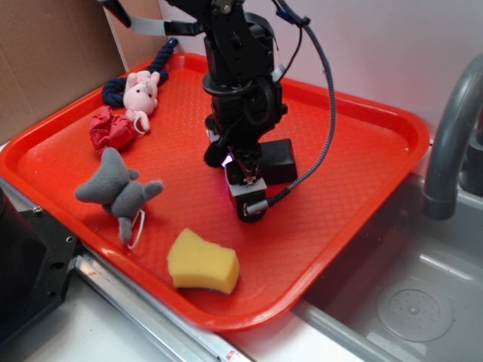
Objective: Grab the black box.
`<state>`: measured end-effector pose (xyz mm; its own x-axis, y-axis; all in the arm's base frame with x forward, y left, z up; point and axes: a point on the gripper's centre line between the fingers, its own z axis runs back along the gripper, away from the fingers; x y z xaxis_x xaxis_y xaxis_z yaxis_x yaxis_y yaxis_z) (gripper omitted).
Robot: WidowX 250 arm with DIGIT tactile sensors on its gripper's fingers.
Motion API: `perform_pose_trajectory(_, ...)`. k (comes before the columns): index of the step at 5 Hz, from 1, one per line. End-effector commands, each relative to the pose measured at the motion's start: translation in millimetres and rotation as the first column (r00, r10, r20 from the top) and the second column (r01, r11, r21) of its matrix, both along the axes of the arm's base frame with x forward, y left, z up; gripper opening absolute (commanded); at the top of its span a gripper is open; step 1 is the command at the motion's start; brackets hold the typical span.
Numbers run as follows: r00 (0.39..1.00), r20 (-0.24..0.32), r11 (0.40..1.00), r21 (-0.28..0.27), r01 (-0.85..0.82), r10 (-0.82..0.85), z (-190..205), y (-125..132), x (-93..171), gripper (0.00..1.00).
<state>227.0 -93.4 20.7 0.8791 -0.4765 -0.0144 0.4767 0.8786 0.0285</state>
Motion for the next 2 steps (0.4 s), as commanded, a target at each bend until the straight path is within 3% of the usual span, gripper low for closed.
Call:
perform_pose_trajectory(1, 0.990, 0.141, 0.999, -0.035, -0.020, 0.025, 43, 25, 9, 1.00)
perform_pose_trajectory(2, 0.974, 0.226, 0.990, -0.139, 0.020, 0.012, 77, 28, 8, 1.00)
